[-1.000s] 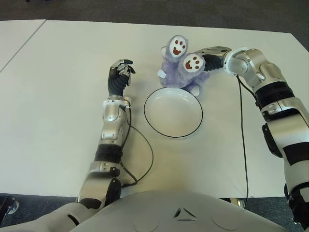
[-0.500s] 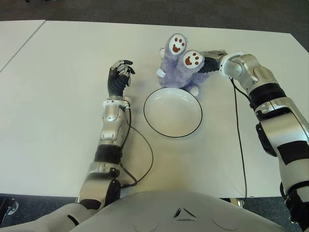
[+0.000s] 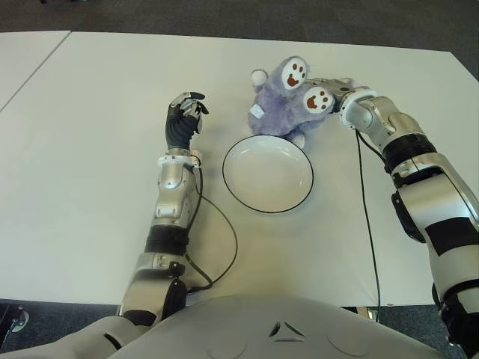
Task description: Put the doll into the plate.
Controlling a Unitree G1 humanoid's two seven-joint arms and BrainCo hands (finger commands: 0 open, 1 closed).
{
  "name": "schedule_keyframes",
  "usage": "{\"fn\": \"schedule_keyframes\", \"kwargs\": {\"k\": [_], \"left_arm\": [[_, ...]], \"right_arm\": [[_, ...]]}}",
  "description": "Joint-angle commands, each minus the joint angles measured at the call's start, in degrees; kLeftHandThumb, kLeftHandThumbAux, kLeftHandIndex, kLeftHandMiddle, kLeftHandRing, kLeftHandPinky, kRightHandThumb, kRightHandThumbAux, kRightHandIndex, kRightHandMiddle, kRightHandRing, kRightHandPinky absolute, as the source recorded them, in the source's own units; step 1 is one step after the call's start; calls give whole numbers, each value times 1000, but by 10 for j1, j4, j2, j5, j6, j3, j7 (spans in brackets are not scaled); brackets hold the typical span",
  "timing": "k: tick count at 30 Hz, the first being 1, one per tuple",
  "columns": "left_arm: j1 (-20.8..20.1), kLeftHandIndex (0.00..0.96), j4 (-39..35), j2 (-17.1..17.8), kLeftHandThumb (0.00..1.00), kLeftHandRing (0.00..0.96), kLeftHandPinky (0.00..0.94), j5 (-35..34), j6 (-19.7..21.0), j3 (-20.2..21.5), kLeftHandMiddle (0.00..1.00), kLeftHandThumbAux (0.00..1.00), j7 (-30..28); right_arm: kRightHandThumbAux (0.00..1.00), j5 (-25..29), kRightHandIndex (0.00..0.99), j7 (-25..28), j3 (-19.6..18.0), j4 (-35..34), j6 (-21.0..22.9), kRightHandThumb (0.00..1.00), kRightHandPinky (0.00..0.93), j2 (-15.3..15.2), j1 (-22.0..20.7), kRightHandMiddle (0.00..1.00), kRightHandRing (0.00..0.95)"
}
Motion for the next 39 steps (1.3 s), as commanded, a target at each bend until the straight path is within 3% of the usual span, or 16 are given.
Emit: {"fn": "schedule_keyframes", "kwargs": {"k": [1, 5, 15, 21, 30, 39], "left_arm": [[78, 442, 20, -22, 710, 889, 881, 4, 10, -2, 884, 705, 12], [81, 442, 17, -20, 710, 888, 877, 2, 10, -4, 884, 705, 11], [80, 442, 14, -20, 710, 888, 879, -1, 18, -4, 884, 705, 15], [76, 442, 20, -16, 709, 891, 872, -3, 19, -3, 885, 706, 11], [76, 442, 19, -16, 709, 889, 877, -2, 19, -3, 886, 706, 13], [76, 442, 18, -14, 710, 891, 876, -2, 26, -4, 886, 705, 11]], "right_arm": [[675, -27, 420, -32, 23, 22, 27, 817, 463, 4, 60, 267, 417], [677, -28, 459, -82, 23, 20, 26, 961, 459, 2, 67, 361, 419], [666, 10, 439, -172, -11, 55, 21, 999, 459, 8, 92, 457, 455], [663, 45, 429, -181, -40, 59, 23, 999, 441, 21, 97, 494, 495], [666, 57, 395, -182, -54, 45, 45, 1000, 430, 23, 110, 504, 499], [667, 71, 384, -148, -84, -37, 107, 1000, 444, 5, 135, 494, 513]]}}
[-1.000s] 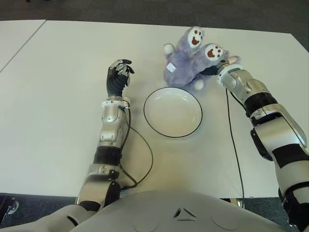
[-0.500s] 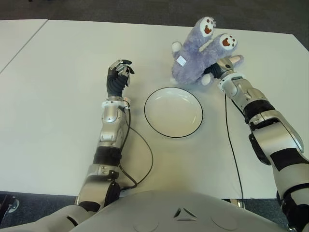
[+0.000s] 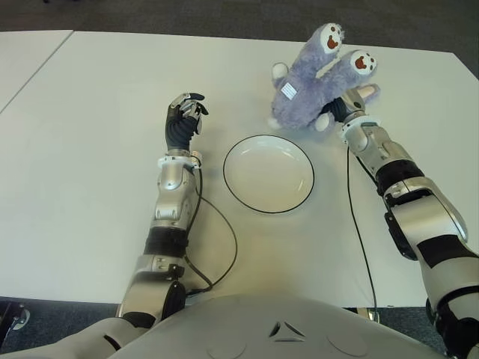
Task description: Put the doll into the plate.
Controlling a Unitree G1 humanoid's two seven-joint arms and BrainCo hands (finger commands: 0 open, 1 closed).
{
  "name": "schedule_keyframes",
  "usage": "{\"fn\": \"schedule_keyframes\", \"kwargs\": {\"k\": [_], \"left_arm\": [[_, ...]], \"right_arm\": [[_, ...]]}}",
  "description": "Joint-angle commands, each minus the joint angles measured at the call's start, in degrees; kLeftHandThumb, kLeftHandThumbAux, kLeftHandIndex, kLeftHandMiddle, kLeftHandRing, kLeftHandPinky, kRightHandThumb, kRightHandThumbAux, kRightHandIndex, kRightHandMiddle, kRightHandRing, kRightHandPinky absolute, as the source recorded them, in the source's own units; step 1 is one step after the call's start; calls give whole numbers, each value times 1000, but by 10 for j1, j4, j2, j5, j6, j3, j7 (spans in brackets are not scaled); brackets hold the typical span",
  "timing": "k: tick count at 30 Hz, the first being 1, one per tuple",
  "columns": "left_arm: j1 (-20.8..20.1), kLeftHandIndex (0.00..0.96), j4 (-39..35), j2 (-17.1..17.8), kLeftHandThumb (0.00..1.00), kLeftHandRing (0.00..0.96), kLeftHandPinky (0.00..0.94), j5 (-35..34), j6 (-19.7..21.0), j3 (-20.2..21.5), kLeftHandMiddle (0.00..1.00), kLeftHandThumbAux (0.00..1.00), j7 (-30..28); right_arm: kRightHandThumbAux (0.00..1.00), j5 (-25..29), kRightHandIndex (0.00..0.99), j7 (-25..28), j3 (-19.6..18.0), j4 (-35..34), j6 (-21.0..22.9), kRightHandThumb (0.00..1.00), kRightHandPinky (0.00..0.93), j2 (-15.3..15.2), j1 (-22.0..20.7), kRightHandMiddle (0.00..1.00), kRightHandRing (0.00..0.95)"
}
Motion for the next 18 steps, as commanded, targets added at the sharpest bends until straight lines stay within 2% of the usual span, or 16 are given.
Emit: {"fn": "schedule_keyframes", "kwargs": {"k": [1, 6, 7, 8, 11, 18], "left_arm": [[70, 442, 24, -16, 710, 891, 874, 0, 14, 2, 886, 705, 5], [69, 442, 25, -15, 710, 889, 874, 2, 15, 1, 886, 705, 5], [68, 442, 26, -15, 710, 888, 875, 3, 15, 1, 886, 705, 5], [67, 442, 28, -16, 710, 888, 875, 5, 15, 0, 886, 705, 7], [66, 442, 30, -18, 710, 888, 877, 6, 14, -1, 886, 705, 9], [63, 442, 37, -17, 710, 889, 878, 0, 14, 1, 886, 705, 2]], "right_arm": [[667, 12, 383, 39, -15, -15, 56, 1000, 446, -7, 47, 491, 511], [668, 40, 378, 67, -49, -71, 81, 1000, 449, -12, 60, 488, 508], [665, 45, 379, 73, -56, -84, 86, 983, 578, -13, 62, 490, 511], [663, 53, 380, 87, -67, -121, 100, 972, 660, -17, 69, 492, 513], [661, 61, 381, 117, -89, -208, 138, 959, 759, -25, 87, 495, 516], [659, 50, 382, 150, -114, -328, 200, 954, 802, -29, 112, 499, 516]]}}
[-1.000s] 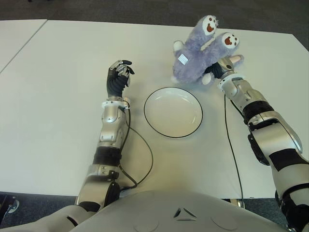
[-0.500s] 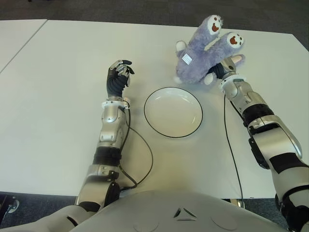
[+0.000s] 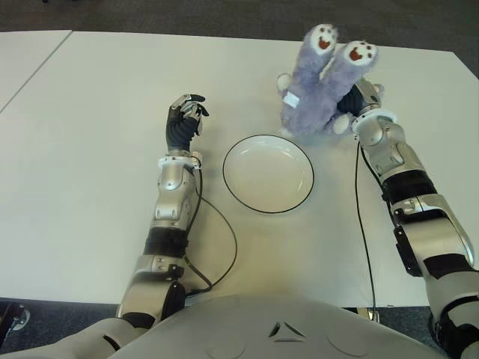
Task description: Put the doll into the plate.
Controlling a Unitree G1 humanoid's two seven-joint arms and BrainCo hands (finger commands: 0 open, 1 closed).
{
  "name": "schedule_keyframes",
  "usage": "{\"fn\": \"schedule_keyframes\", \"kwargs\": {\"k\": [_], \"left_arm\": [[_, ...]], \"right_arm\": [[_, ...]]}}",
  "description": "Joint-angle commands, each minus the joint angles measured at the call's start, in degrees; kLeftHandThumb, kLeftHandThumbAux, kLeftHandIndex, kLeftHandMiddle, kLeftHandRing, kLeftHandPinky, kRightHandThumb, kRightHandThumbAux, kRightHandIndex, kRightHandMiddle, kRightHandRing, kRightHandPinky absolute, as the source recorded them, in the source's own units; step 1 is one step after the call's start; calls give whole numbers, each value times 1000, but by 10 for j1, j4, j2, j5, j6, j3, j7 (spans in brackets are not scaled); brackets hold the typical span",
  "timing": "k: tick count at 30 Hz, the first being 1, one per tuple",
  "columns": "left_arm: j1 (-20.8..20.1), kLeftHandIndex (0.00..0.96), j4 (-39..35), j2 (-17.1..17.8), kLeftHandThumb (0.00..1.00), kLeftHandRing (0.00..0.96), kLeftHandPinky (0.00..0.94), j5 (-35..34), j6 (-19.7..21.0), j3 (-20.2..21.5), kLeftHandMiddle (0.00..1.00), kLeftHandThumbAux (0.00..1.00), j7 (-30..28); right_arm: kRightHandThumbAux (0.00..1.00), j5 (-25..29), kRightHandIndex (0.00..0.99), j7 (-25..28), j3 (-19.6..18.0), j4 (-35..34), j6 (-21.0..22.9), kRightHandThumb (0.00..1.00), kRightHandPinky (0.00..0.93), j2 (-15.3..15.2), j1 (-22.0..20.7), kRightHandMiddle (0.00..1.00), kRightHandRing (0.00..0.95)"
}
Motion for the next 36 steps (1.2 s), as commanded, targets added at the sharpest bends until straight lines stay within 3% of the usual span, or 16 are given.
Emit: {"fn": "schedule_keyframes", "kwargs": {"k": [1, 12, 24, 25, 28, 33, 36], "left_arm": [[62, 442, 36, -18, 710, 889, 879, -3, 3, 3, 886, 705, 1], [51, 442, 57, -23, 711, 893, 887, 7, -6, -1, 887, 705, 13], [39, 442, 86, -18, 710, 889, 871, 0, -6, -2, 883, 705, -4], [38, 442, 90, -17, 709, 889, 869, -1, -7, -2, 883, 705, -6], [31, 441, 106, -16, 709, 888, 868, 1, -15, -2, 883, 706, -11], [24, 442, 122, -16, 709, 885, 869, 4, -24, -1, 882, 705, -15], [22, 442, 127, -17, 709, 885, 869, 4, -27, -1, 882, 706, -16]], "right_arm": [[659, 1, 382, 25, -18, -71, 38, 954, 807, -2, 25, 499, 517], [658, 33, 383, 43, -61, -186, 32, 954, 817, 7, 74, 503, 520], [658, 48, 384, 91, -81, -293, 37, 954, 845, 9, 96, 503, 520], [665, 47, 390, 95, -83, -305, 42, 919, 854, 11, 99, 513, 651], [673, 44, 397, 103, -85, -332, 52, 877, 868, 16, 101, 526, 813], [675, 33, 404, 98, -85, -340, 45, 860, 876, 20, 95, 533, 887], [675, 19, 409, 89, -84, -342, 55, 859, 875, 26, 69, 536, 902]]}}
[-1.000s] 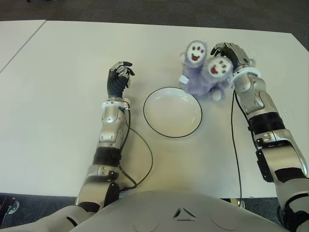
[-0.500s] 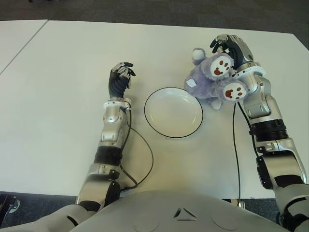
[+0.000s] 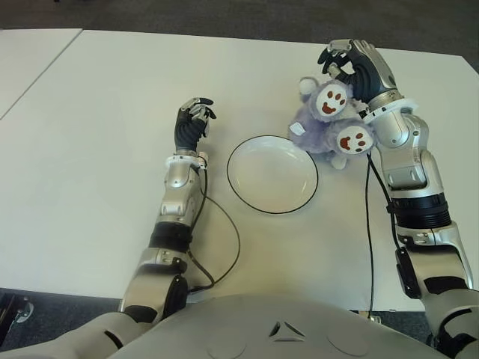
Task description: Put the doll into the plate.
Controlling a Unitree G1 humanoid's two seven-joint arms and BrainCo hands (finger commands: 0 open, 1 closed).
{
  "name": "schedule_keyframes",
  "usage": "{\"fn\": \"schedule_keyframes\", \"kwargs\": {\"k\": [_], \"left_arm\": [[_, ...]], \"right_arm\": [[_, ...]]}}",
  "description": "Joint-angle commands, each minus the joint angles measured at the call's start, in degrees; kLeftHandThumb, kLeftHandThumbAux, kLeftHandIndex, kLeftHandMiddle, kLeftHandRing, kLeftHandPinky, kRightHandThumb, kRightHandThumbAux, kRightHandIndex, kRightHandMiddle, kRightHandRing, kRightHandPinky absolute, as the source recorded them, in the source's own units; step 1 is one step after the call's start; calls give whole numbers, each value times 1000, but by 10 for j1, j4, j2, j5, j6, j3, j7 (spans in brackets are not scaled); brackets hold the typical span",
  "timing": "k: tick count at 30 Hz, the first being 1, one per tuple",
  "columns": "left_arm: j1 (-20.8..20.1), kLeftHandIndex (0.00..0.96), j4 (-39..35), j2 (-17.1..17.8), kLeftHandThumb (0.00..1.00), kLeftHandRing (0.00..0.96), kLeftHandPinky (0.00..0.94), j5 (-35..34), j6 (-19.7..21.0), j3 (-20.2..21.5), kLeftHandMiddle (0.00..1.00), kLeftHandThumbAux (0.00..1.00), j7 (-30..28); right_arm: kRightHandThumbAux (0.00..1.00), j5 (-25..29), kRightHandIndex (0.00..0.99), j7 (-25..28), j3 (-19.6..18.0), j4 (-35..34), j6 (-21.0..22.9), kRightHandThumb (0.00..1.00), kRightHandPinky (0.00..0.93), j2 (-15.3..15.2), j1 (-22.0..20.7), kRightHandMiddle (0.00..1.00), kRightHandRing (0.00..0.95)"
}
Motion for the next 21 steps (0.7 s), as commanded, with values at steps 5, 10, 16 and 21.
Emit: {"fn": "schedule_keyframes", "kwargs": {"k": [5, 10, 16, 21], "left_arm": [[51, 441, 63, -15, 709, 885, 869, -1, -8, 3, 882, 706, -8], [49, 442, 68, -15, 709, 885, 872, 0, -12, 3, 883, 705, -9], [52, 442, 65, -18, 709, 886, 870, 1, -13, 3, 883, 706, -8], [53, 441, 64, -19, 709, 887, 868, 0, -11, 3, 884, 706, -7]], "right_arm": [[674, -21, 414, -8, -6, -12, 27, 858, 874, 21, -29, 539, 910], [673, -18, 417, -10, -11, -11, 31, 858, 876, 27, -34, 540, 915], [673, -8, 417, -6, -14, -4, 4, 858, 870, 18, -26, 539, 915], [674, 0, 416, 0, -16, 5, -33, 857, 869, 0, -13, 539, 908]]}}
